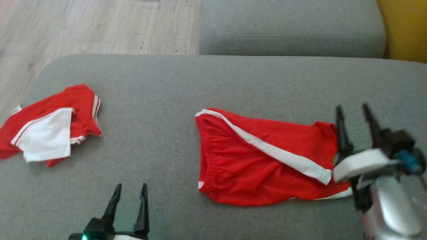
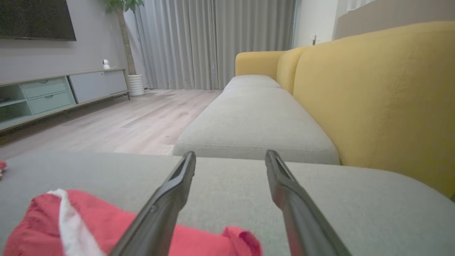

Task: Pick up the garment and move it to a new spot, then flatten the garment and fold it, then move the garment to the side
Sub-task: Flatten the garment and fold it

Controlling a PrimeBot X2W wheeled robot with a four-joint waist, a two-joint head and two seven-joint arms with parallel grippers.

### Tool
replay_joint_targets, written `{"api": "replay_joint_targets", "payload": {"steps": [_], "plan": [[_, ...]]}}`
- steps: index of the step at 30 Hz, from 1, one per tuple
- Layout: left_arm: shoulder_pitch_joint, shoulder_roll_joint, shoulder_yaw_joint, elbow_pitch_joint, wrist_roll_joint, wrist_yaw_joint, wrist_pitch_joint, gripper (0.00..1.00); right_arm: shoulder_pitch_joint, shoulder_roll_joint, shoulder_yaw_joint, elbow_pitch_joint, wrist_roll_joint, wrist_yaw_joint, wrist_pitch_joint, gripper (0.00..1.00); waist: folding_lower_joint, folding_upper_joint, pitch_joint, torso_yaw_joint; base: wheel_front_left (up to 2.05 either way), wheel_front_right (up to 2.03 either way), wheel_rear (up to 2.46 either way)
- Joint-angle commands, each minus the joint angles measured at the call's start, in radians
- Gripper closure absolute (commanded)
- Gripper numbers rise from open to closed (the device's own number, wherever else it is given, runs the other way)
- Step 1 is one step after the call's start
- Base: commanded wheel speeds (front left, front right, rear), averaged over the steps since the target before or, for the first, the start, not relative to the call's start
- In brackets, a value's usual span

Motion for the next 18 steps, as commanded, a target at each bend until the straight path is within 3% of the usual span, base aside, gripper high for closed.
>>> {"api": "replay_joint_targets", "payload": {"steps": [1, 10, 18], "plan": [[-0.012, -0.001, 0.046, -0.04, 0.012, 0.011, -0.011, 0.0, 0.024, 0.006, 0.029, -0.044, 0.0, -0.001, -0.007, 0.0, 0.0, 0.0, -0.012, -0.015, 0.0, 0.0, 0.0], [0.005, -0.001, 0.083, -0.066, 0.032, 0.031, -0.011, 0.0, 0.222, 0.049, 0.044, -0.088, 0.042, -0.001, -0.007, 0.0, 0.0, 0.0, -0.034, -0.065, 0.0, 0.0, 0.0], [0.01, -0.001, 0.072, -0.066, 0.026, 0.029, -0.011, 0.0, 0.239, 0.053, 0.124, -0.038, 0.076, -0.001, -0.007, 0.0, 0.0, 0.0, -0.019, -0.07, 0.0, 0.0, 0.0]]}}
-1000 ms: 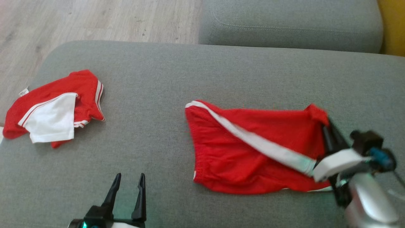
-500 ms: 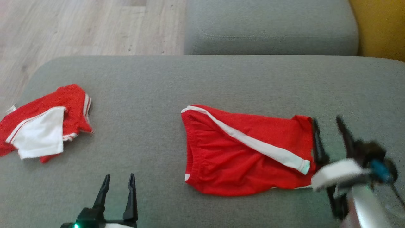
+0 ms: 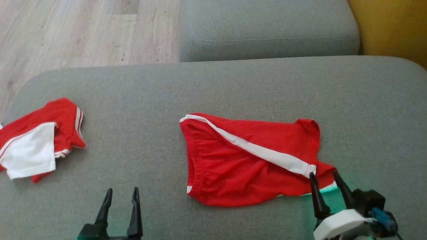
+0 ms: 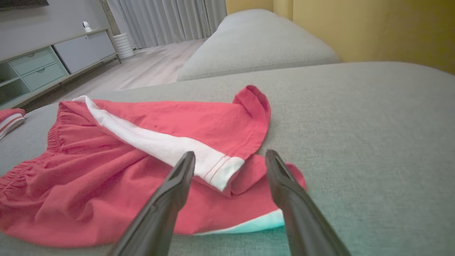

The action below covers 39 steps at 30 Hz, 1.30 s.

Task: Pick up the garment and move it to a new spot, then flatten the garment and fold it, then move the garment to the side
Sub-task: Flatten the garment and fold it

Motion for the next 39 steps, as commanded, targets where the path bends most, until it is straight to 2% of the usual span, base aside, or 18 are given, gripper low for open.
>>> {"api": "replay_joint_targets", "payload": {"steps": [1, 13, 22, 39], "plan": [[-0.029, -0.001, 0.023, -0.032, 0.002, 0.005, -0.011, 0.0, -0.041, -0.004, 0.029, -0.021, 0.007, -0.001, -0.007, 0.0, 0.0, 0.0, 0.003, 0.003, 0.0, 0.0, 0.0], [-0.038, -0.001, -0.006, -0.022, 0.0, -0.001, -0.011, 0.0, -0.095, -0.004, 0.077, 0.093, 0.112, -0.001, -0.007, 0.0, 0.0, 0.0, 0.037, 0.053, 0.0, 0.0, 0.0], [-0.051, -0.001, -0.012, -0.02, 0.002, -0.001, -0.011, 0.0, -0.11, -0.003, 0.045, 0.131, 0.133, -0.001, -0.007, 0.0, 0.0, 0.0, 0.063, 0.069, 0.0, 0.0, 0.0], [-0.051, -0.001, -0.013, -0.02, 0.012, -0.005, -0.011, 0.0, -0.077, -0.003, 0.108, 0.014, 0.238, -0.001, -0.007, 0.0, 0.0, 0.0, 0.062, 0.064, 0.0, 0.0, 0.0]]}}
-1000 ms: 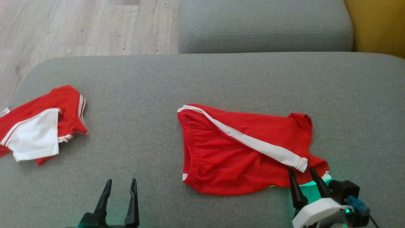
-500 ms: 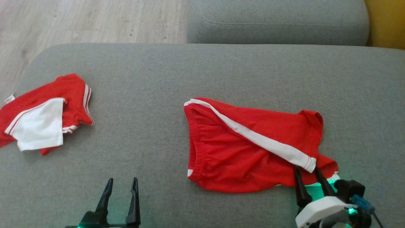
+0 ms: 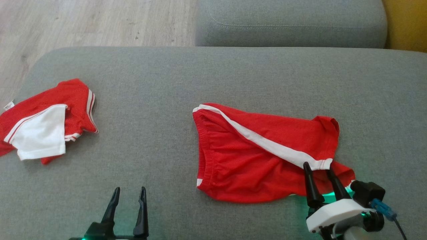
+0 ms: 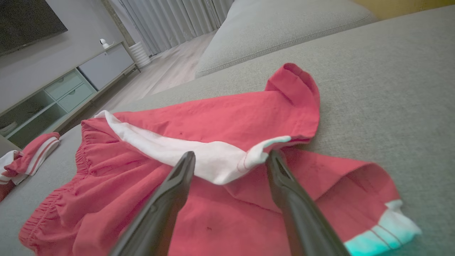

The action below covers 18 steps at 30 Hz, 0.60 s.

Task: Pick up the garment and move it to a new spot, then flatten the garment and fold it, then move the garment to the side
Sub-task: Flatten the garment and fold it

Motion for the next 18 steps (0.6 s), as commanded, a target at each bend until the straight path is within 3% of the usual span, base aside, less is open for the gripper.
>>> {"api": "replay_joint_targets", "payload": {"steps": [1, 4, 5, 7, 8, 13, 18], "plan": [[-0.043, -0.001, 0.023, -0.026, 0.012, -0.003, -0.011, 0.0, -0.013, -0.004, 0.027, -0.033, 0.018, -0.001, -0.007, 0.0, 0.0, 0.0, -0.002, 0.0, 0.0, 0.0, 0.0], [-0.041, -0.001, 0.023, -0.025, 0.014, -0.004, -0.011, 0.0, -0.012, -0.004, 0.023, -0.035, 0.034, -0.001, -0.007, 0.04, 0.0, 0.0, -0.002, -0.001, 0.0, 0.0, 0.0], [-0.041, -0.001, 0.024, -0.025, 0.014, -0.004, -0.011, 0.0, -0.014, -0.004, 0.023, -0.034, 0.036, -0.001, -0.007, 0.28, 0.0, 0.0, -0.002, -0.001, 0.0, 0.0, 0.0], [-0.041, -0.001, 0.024, -0.024, 0.016, -0.005, -0.011, 0.0, -0.02, -0.004, 0.017, -0.029, 0.043, -0.001, -0.007, 0.89, 0.0, 0.0, -0.001, -0.001, 0.0, 0.0, 0.0], [-0.041, -0.001, 0.024, -0.024, 0.016, -0.006, -0.011, 0.0, -0.024, -0.004, 0.014, -0.026, 0.044, -0.001, -0.007, 1.0, 0.0, 0.0, 0.0, -0.001, 0.0, 0.0, 0.0], [-0.055, -0.001, 0.022, -0.028, 0.006, -0.011, -0.011, 0.0, -0.034, -0.004, -0.044, -0.019, 0.023, -0.001, -0.007, 1.0, 0.0, 0.0, 0.006, -0.007, 0.0, 0.0, 0.0], [-0.129, -0.001, 0.007, -0.026, -0.037, -0.044, -0.011, 0.0, -0.028, -0.004, -0.09, -0.051, -0.003, -0.001, -0.007, 1.0, 0.0, 0.0, 0.028, -0.033, 0.0, 0.0, 0.0]]}}
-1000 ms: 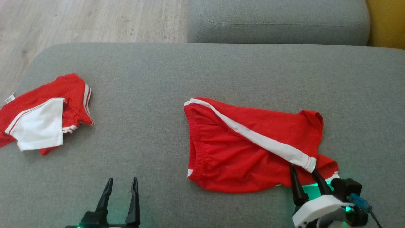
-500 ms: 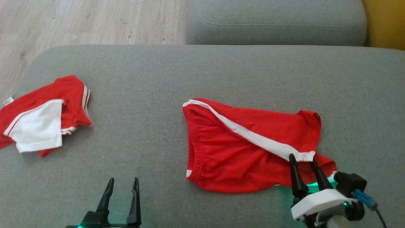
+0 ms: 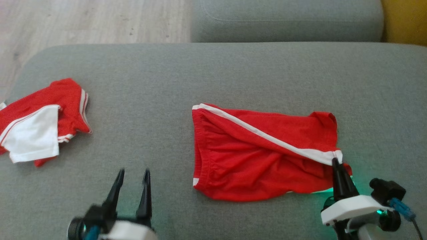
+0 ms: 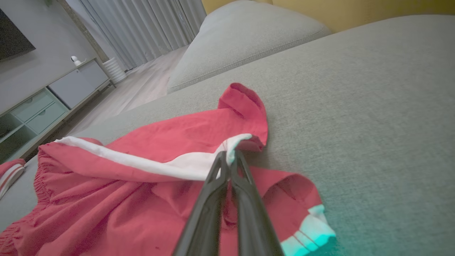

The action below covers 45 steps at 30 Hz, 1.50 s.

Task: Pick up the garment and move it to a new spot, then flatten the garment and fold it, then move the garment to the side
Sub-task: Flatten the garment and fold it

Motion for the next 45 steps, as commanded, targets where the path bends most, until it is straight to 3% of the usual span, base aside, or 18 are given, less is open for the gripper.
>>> {"api": "replay_joint_targets", "payload": {"steps": [1, 7, 12, 17, 28, 45], "plan": [[-0.077, -0.001, 0.021, -0.02, -0.022, -0.007, -0.011, 0.0, -0.028, -0.004, 0.016, -0.04, -0.011, -0.001, -0.007, 1.0, 0.0, 0.0, 0.014, -0.015, 0.0, 0.0, 0.0], [-0.271, -0.001, -0.078, 0.117, -0.236, -0.051, -0.011, 0.0, -0.051, -0.004, 0.03, -0.075, -0.043, -0.001, -0.007, 1.0, 0.0, 0.0, 0.072, -0.064, 0.0, 0.0, 0.0], [-0.454, -0.001, -0.229, 0.241, -0.46, -0.057, 0.032, 0.0, -0.07, -0.006, 0.054, -0.081, -0.058, -0.001, -0.007, 1.0, 0.0, 0.0, 0.12, -0.095, 0.0, 0.0, 0.0], [-0.579, 0.005, -0.28, 0.306, -0.623, -0.057, 0.094, 0.0, -0.075, -0.014, 0.067, -0.085, -0.075, -0.001, -0.007, 1.0, 0.0, 0.0, 0.15, -0.104, 0.0, 0.0, 0.0], [-0.681, 0.031, -0.384, 0.391, -0.782, -0.057, 0.234, 0.0, -0.083, -0.013, 0.076, -0.084, -0.082, -0.001, -0.007, 1.0, 0.0, 0.0, 0.162, -0.102, 0.0, 0.0, 0.0], [-0.725, 0.083, -0.491, 0.388, -0.886, -0.057, 0.211, 0.0, -0.083, -0.01, 0.097, -0.083, -0.082, -0.001, -0.007, 1.0, 0.0, 0.0, 0.163, -0.118, 0.0, 0.0, 0.0]]}}
